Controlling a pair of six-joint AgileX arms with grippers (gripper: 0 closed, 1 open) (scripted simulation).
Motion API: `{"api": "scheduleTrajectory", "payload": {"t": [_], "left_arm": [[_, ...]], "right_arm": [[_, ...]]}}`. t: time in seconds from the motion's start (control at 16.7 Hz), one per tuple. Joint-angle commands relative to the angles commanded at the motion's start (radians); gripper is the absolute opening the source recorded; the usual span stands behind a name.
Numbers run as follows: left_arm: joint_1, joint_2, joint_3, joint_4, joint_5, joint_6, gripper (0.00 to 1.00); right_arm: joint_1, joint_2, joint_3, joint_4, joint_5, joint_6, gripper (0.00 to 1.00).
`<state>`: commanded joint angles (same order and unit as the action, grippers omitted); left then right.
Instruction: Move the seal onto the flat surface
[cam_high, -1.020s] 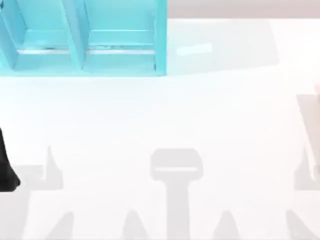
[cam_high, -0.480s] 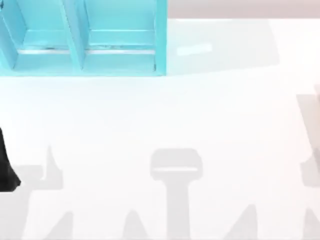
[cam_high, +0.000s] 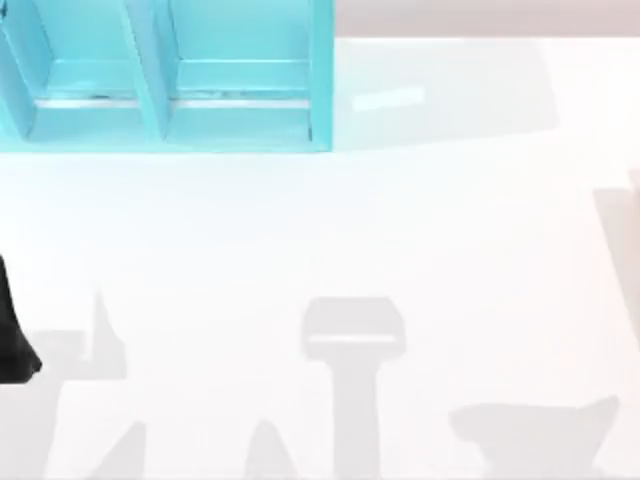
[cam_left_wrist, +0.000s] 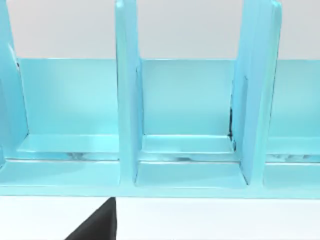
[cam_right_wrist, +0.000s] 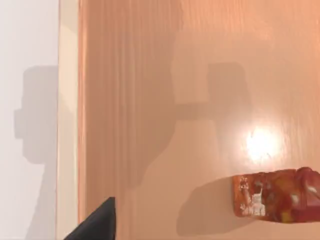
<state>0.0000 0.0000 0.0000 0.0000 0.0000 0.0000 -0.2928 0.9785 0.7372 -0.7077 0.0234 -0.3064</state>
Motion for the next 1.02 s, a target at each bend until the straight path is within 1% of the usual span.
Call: {"api": "scheduleTrajectory", "payload": {"t": [0.3, 0.54, 0.72, 1.02], "left_arm": [[0.0, 0.0, 0.0, 0.0, 0.0, 0.0, 1.0], [0.0, 0.0, 0.0, 0.0, 0.0, 0.0, 1.0], [0.0, 0.0, 0.0, 0.0, 0.0, 0.0, 1.0], [0.0, 0.0, 0.0, 0.0, 0.0, 0.0, 1.0]], "right_arm": [[-0.122, 0.384, 0.306, -0.275, 0.005, -0.103, 1.0], [-0.192, 0.605, 0.489, -0.433, -0.009, -0.163, 1.0], [-0.217, 0.686, 0.565, -0.494, -0.023, -0.189, 1.0], [-0.219, 0.702, 0.579, -0.5, -0.025, -0.193, 1.0]]}}
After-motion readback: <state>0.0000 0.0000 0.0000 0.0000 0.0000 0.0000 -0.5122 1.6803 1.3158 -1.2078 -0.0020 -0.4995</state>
